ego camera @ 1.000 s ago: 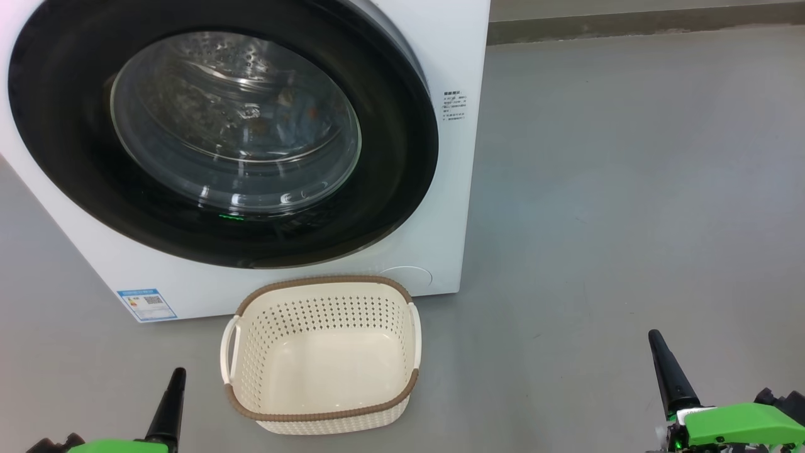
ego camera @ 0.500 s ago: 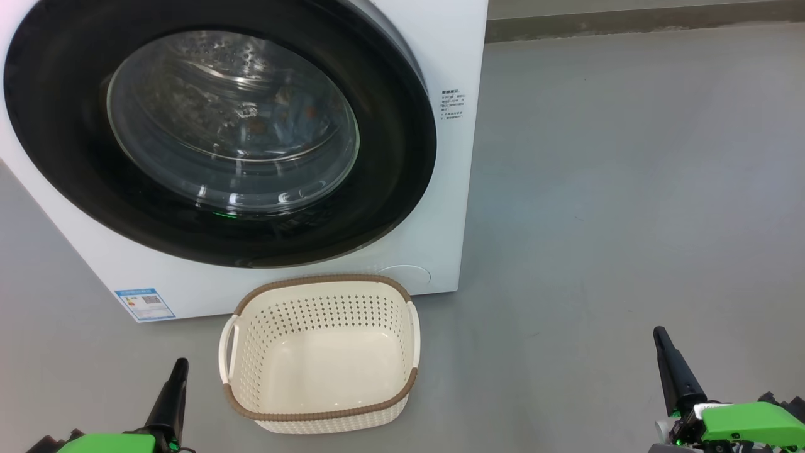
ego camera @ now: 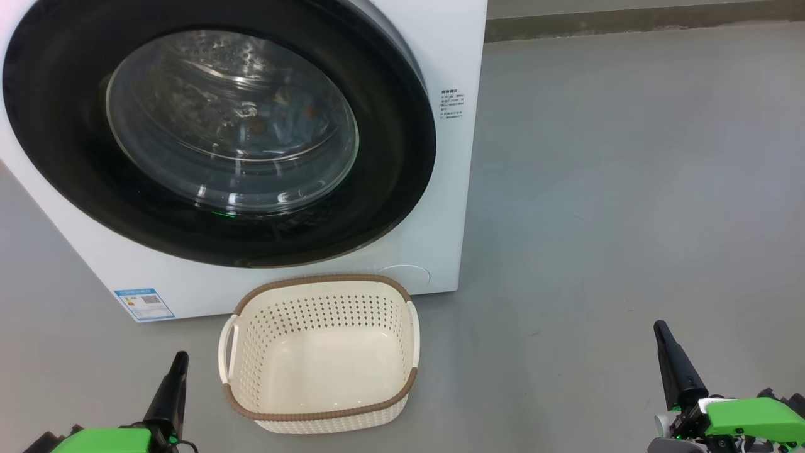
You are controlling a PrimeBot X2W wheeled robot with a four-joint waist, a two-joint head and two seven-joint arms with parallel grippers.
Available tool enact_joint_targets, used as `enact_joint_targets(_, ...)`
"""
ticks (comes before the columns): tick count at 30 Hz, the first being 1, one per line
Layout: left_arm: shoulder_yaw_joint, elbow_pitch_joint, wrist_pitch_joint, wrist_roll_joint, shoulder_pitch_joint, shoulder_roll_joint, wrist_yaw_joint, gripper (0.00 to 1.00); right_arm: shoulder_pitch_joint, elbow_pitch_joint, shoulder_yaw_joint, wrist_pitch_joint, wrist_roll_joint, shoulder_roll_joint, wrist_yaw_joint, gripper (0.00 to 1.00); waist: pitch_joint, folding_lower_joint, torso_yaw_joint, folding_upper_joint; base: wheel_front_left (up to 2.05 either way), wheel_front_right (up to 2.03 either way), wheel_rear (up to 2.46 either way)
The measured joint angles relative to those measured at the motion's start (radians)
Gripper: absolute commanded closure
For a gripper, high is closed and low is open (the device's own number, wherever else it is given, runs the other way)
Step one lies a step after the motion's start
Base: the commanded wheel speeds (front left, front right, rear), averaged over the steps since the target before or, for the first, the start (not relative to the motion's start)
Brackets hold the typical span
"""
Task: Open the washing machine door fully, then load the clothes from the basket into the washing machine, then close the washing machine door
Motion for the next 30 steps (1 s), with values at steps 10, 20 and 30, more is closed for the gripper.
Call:
enact_joint_targets(10, 0.000, 0.000, 0.000, 0.000, 0.000, 0.000, 0.000, 1.00, 0.000, 0.000, -0.002, 0.000, 0.000, 0.000, 0.000, 1.00, 0.000, 0.0000, 0.000, 0.0000, 0.00, 0.00, 0.00)
enact_joint_targets(20, 0.000, 0.000, 0.000, 0.000, 0.000, 0.000, 0.000, 1.00, 0.000, 0.000, -0.005, 0.001, 0.000, 0.000, 0.000, 1.00, 0.000, 0.0000, 0.000, 0.0000, 0.00, 0.00, 0.00)
enact_joint_targets(30, 0.000, 0.000, 0.000, 0.000, 0.000, 0.000, 0.000, 1.00, 0.000, 0.000, -0.006, 0.001, 0.000, 0.001, 0.000, 1.00, 0.000, 0.0000, 0.000, 0.0000, 0.00, 0.00, 0.00)
